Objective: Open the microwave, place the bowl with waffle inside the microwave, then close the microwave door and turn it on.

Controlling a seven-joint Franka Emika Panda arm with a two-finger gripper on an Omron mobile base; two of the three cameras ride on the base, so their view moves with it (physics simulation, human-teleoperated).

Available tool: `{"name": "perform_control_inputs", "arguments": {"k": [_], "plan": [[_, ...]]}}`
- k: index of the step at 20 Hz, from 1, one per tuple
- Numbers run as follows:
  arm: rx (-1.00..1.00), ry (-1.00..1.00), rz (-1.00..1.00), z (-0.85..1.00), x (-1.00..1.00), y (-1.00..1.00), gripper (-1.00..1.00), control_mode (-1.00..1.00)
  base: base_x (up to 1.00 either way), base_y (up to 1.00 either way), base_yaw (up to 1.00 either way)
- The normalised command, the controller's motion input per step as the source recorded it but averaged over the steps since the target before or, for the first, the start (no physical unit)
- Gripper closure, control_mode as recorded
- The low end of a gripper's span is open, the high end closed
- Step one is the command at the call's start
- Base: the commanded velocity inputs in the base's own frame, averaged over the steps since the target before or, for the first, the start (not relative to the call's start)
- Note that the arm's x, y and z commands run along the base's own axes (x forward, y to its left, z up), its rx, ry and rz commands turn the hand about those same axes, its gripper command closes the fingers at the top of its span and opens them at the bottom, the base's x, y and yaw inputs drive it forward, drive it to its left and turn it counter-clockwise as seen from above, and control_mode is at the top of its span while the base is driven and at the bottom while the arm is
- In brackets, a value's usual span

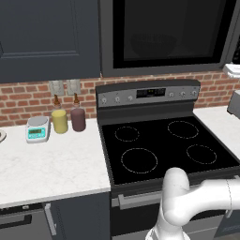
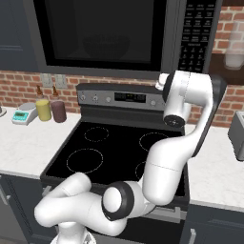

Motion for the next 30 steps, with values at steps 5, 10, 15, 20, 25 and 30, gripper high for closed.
{"name": "perform_control_inputs", "arguments": {"k": [5,10,15,20,25,30], "plan": [[0.00,0.10,0.01,0.35,0.00,-0.19,-1.00,-1.00,0.00,0.00,0.00],[0.00,0.12,0.00,0.28,0.00,-0.25,-1.00,-1.00,0.00,0.00,0.00],[0.01,0.10,0.00,0.16,0.00,-0.46,-1.00,-1.00,0.00,0.00,0.00],[0.03,0.08,0.00,0.20,0.00,-0.53,-1.00,-1.00,0.00,0.00,0.00],[0.03,0.07,0.00,0.19,0.00,-0.57,-1.00,-1.00,0.00,0.00,0.00],[0.04,0.07,0.00,0.19,0.00,-0.61,-1.00,-1.00,0.00,0.00,0.00]]}}
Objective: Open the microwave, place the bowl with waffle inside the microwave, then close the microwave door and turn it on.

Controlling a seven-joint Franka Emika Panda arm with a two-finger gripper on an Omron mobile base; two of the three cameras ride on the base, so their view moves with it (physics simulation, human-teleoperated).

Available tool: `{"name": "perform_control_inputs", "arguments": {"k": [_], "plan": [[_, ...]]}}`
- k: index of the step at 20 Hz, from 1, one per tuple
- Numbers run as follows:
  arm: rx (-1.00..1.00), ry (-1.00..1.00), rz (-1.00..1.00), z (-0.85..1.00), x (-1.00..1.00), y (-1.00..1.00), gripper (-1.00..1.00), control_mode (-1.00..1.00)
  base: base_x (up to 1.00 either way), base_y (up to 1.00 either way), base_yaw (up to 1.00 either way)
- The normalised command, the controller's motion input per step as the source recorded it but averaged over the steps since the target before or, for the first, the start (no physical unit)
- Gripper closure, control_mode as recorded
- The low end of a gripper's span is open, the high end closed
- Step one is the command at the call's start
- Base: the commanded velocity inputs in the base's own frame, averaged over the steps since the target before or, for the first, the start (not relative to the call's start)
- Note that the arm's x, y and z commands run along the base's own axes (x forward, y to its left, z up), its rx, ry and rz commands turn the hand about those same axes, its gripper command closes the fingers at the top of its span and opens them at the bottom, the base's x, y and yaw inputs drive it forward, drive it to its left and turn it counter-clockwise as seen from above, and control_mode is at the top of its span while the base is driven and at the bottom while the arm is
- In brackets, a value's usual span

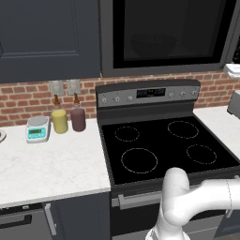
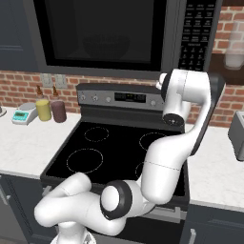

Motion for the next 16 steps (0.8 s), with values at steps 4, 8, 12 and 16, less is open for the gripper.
{"name": "perform_control_inputs", "arguments": {"k": [4,8,12,16], "plan": [[0.02,0.04,0.00,0.11,0.00,-0.59,-1.00,-1.00,0.00,0.00,0.00],[0.02,0.02,0.00,0.15,-0.11,-0.54,-1.00,-1.00,0.00,0.00,0.00],[0.02,0.00,0.00,0.21,-0.33,-0.53,-1.00,-1.00,0.00,0.00,0.00],[0.01,0.00,-0.01,0.19,-0.42,-0.50,-1.00,-1.00,0.00,0.00,0.00]]}}
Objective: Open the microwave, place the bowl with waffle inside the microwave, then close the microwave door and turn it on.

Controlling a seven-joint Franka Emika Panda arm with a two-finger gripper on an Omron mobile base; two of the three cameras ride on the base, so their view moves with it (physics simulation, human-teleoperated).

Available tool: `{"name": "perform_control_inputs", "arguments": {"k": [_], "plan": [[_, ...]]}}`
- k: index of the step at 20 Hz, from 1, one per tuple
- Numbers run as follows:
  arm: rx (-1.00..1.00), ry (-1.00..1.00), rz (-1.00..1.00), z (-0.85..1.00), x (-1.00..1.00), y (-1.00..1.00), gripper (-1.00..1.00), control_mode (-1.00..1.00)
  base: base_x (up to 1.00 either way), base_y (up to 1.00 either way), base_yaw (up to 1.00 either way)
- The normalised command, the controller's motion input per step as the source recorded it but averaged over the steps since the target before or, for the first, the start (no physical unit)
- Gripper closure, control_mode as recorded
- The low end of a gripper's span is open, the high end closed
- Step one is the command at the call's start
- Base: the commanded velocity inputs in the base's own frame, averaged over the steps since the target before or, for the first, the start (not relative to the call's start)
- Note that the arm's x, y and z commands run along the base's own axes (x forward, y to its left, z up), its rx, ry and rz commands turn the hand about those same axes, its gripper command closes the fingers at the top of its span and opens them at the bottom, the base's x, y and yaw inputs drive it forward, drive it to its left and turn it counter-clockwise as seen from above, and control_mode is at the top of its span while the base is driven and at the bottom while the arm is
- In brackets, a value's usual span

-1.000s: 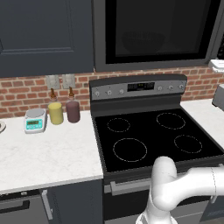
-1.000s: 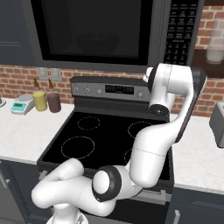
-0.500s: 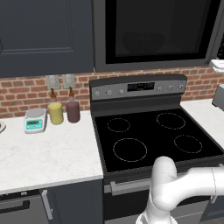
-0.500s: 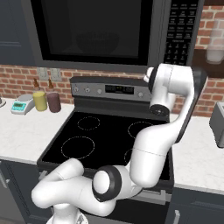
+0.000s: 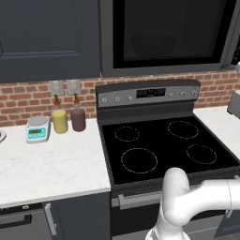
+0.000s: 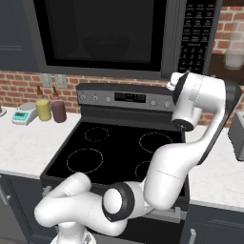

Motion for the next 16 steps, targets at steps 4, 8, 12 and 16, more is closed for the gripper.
{"name": "perform_control_inputs", "arguments": {"k": [4,8,12,16], "plan": [[0.00,0.00,0.00,0.15,-0.20,-0.10,-1.00,-1.00,0.00,0.00,0.00],[0.00,0.01,0.03,0.11,0.00,0.06,-1.00,-1.00,0.00,0.00,0.00],[0.00,0.04,0.12,0.05,0.07,0.05,-1.00,-1.00,0.00,0.00,0.00],[0.00,0.12,0.13,0.01,0.23,0.00,-1.00,-1.00,0.00,0.00,0.00]]}}
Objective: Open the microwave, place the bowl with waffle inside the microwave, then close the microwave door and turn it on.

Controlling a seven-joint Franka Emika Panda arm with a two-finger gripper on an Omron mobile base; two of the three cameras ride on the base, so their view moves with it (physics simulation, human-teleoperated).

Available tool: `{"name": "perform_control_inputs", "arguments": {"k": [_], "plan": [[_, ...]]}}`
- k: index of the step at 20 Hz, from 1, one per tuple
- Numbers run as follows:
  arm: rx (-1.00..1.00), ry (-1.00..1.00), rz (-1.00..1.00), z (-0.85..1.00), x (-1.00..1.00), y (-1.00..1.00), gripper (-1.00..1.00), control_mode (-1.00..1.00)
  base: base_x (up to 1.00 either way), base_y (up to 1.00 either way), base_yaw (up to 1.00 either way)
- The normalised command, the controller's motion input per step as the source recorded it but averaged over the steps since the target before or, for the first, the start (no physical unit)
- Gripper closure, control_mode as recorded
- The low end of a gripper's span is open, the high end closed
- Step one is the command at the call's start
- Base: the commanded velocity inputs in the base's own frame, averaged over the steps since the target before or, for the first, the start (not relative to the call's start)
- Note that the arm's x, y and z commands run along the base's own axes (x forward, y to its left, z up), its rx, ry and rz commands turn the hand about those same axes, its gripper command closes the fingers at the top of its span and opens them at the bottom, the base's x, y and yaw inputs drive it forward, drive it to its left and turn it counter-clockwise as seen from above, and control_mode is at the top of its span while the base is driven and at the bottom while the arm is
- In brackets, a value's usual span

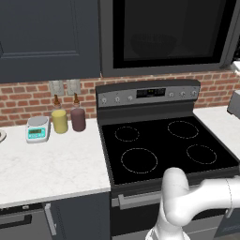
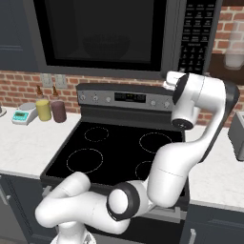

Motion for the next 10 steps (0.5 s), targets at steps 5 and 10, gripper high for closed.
{"name": "perform_control_inputs", "arguments": {"k": [5,10], "plan": [[0.00,0.16,0.11,0.00,0.26,0.00,-1.00,-1.00,0.00,0.00,0.00],[0.00,0.13,0.06,0.01,0.10,-0.04,-1.00,-1.00,0.00,0.00,0.00]]}}
